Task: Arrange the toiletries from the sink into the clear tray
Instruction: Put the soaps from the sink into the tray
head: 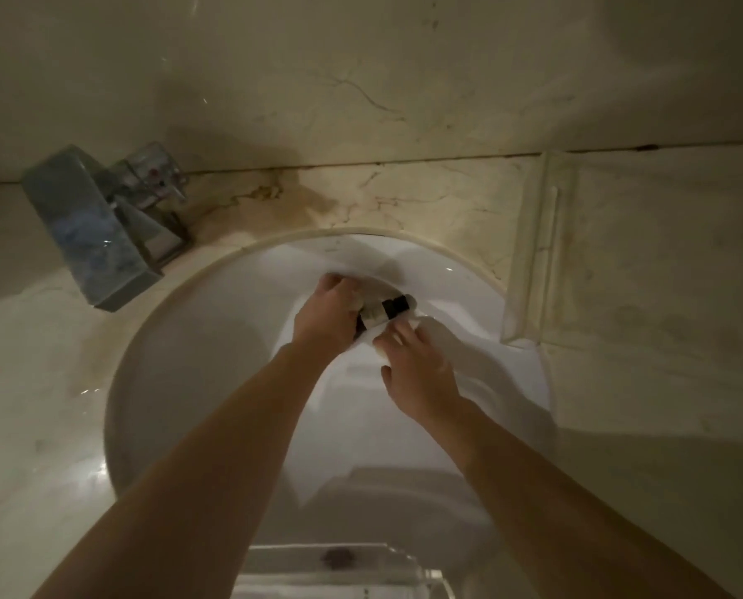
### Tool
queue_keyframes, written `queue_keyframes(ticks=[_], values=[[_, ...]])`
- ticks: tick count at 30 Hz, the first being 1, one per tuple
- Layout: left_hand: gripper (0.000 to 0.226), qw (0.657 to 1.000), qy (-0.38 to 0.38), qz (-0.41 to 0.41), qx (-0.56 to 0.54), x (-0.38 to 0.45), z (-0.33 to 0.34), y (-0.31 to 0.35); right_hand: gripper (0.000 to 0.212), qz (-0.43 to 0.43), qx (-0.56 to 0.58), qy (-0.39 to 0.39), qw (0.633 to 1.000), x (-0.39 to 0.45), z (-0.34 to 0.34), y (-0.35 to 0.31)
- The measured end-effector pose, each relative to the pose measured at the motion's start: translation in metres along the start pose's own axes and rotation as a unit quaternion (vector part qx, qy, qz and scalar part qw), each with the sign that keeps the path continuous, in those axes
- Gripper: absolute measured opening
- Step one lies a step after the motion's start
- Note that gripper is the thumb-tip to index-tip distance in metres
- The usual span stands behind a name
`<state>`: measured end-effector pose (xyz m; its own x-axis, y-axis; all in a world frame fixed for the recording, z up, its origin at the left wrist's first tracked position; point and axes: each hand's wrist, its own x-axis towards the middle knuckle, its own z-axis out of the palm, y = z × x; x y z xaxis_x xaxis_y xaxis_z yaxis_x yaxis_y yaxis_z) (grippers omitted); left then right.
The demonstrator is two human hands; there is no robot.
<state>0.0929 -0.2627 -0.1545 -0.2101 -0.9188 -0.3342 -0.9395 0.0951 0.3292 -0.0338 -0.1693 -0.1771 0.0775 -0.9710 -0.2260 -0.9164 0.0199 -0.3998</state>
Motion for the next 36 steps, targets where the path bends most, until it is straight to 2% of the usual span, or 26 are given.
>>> queue_keyframes(ticks=[3,7,9,12,14,17,20,22,25,30,32,36], values=[[0.032,0.999,0.004,0.004,0.049,0.003,0.006,0.0,0.032,-0.006,-0.025,0.039,0.999,0.001,0.005,-0.002],[0.041,0.997,-0.028,0.005,0.068,0.0,0.01,-0.003,0.044,0.031,0.026,0.011,0.999,-0.001,0.006,-0.004],[0.048,0.998,-0.026,-0.044,0.039,-0.003,0.008,-0.004,0.033,0.05,0.028,-0.016,0.998,-0.002,0.004,-0.004],[0.058,0.997,-0.025,-0.051,0.052,-0.013,0.006,-0.009,0.014,0.099,0.107,-0.016,0.989,-0.009,0.0,-0.007],[0.056,0.998,-0.008,-0.064,-0.001,-0.022,-0.001,-0.013,0.009,0.147,0.181,-0.017,0.972,-0.014,-0.009,-0.01],[0.05,0.991,0.006,-0.08,-0.109,-0.038,-0.019,-0.011,0.018,0.205,0.273,-0.009,0.94,-0.022,-0.027,-0.018],[0.048,0.973,0.005,-0.106,-0.206,-0.053,-0.037,-0.012,0.018,0.243,0.348,0.027,0.905,-0.034,-0.047,-0.03],[0.045,0.958,-0.003,-0.095,-0.271,-0.064,-0.047,-0.014,0.015,0.245,0.399,0.051,0.882,-0.046,-0.058,-0.039],[0.041,0.904,-0.044,-0.069,-0.419,-0.093,-0.065,-0.012,0.011,0.242,0.474,0.082,0.843,-0.071,-0.073,-0.052],[0.053,0.845,-0.112,-0.01,-0.523,-0.145,-0.091,-0.001,0.018,0.222,0.527,0.113,0.812,-0.126,-0.092,-0.066],[0.053,0.828,-0.115,0.007,-0.549,-0.166,-0.097,0.001,0.029,0.22,0.532,0.112,0.81,-0.149,-0.095,-0.072],[0.043,0.805,-0.106,0.007,-0.583,-0.201,-0.106,0.003,0.048,0.205,0.487,0.103,0.843,-0.187,-0.099,-0.089]])
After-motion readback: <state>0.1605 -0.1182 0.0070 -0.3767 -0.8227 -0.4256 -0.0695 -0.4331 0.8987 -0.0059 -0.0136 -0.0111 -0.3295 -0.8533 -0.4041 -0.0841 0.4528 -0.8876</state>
